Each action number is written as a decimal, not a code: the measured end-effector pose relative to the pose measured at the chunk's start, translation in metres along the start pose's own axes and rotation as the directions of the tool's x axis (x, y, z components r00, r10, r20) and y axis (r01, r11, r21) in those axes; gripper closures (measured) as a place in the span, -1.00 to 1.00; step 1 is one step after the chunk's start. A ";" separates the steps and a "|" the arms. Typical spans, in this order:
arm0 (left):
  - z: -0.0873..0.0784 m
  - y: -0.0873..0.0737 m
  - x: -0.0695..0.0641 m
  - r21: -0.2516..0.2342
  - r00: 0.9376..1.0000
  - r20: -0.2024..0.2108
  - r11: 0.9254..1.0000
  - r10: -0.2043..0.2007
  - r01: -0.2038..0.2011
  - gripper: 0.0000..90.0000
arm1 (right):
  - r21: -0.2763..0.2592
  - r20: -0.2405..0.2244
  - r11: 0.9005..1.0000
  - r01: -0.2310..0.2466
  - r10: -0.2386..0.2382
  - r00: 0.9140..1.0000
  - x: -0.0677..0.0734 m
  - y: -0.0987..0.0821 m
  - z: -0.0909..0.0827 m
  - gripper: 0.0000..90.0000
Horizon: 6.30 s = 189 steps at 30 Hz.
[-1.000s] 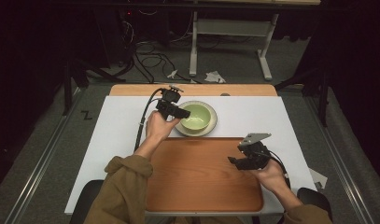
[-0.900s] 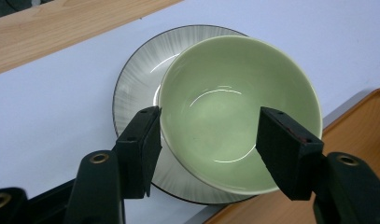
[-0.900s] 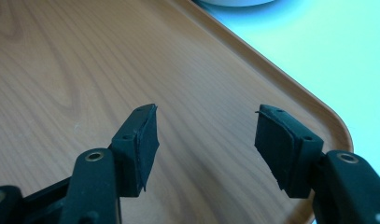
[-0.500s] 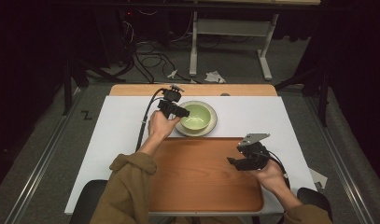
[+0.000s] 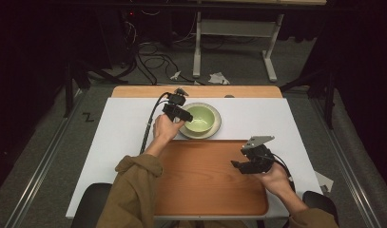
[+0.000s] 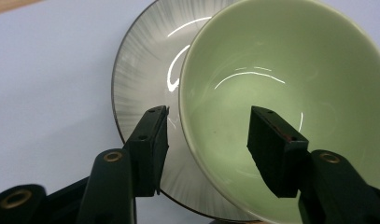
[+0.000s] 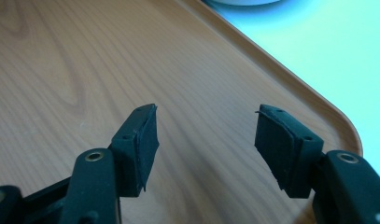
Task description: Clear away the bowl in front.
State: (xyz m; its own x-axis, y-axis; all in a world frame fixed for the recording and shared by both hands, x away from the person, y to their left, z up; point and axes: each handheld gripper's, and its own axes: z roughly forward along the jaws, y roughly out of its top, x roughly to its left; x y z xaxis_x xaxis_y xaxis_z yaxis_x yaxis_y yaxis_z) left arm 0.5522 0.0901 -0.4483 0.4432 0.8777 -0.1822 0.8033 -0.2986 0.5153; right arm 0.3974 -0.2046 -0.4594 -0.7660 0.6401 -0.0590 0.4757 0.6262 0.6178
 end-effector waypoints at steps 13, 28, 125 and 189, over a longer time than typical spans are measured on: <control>0.017 -0.001 0.004 0.043 1.000 -0.019 0.999 -0.025 0.026 0.13 | 0.003 -0.001 1.000 0.009 -0.009 1.000 0.001 0.000 0.001 -0.12; 0.030 -0.001 0.003 0.081 0.999 -0.032 0.996 -0.034 0.036 0.49 | 0.007 -0.006 1.000 0.011 -0.011 1.000 0.001 0.000 0.002 -0.12; -0.045 -0.006 -0.014 -0.076 0.980 0.197 0.995 -0.040 0.056 0.84 | 0.019 -0.002 0.999 0.034 -0.034 0.999 0.004 0.000 0.003 -0.13; -0.092 -0.047 -0.052 -0.121 0.940 0.312 0.987 0.137 -0.104 0.84 | 0.018 -0.005 0.999 0.028 -0.027 1.000 0.003 0.000 0.003 -0.13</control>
State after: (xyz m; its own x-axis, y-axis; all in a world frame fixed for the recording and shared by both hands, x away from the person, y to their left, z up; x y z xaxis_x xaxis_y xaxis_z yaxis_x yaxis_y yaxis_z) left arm 0.4544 0.0930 -0.3859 0.6510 0.6674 -0.3616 0.6986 -0.3405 0.6293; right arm 0.3968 -0.2015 -0.4624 -0.7811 0.6203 -0.0718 0.4620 0.6514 0.6018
